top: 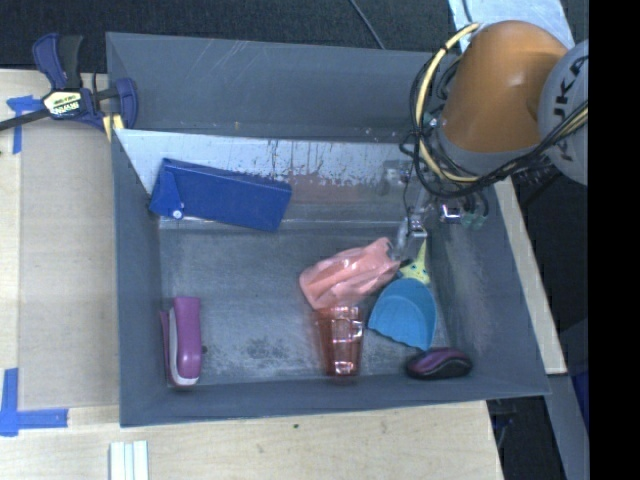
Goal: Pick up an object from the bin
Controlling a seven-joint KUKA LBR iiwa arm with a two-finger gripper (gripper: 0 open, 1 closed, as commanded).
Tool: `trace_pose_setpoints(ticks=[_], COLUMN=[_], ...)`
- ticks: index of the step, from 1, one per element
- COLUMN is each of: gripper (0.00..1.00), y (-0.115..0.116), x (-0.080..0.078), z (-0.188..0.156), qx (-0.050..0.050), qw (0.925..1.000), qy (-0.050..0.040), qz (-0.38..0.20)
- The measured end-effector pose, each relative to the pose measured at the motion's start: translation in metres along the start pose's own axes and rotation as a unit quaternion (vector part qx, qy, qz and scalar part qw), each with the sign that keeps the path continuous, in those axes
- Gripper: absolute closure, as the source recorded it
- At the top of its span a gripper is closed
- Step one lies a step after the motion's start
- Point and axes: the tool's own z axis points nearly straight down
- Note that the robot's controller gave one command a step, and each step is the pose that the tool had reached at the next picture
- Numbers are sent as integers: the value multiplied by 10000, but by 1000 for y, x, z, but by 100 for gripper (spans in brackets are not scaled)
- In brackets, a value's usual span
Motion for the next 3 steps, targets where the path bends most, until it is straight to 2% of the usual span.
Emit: trace_pose_setpoints(ticks=[1,2,3], gripper=[0,0,0], y=[0,32,44], x=[0,10,26], z=[0,71,62], qx=[0,25,25], qw=[10000,9999,9999], qy=[0,8,-139], qz=[0,117,53])
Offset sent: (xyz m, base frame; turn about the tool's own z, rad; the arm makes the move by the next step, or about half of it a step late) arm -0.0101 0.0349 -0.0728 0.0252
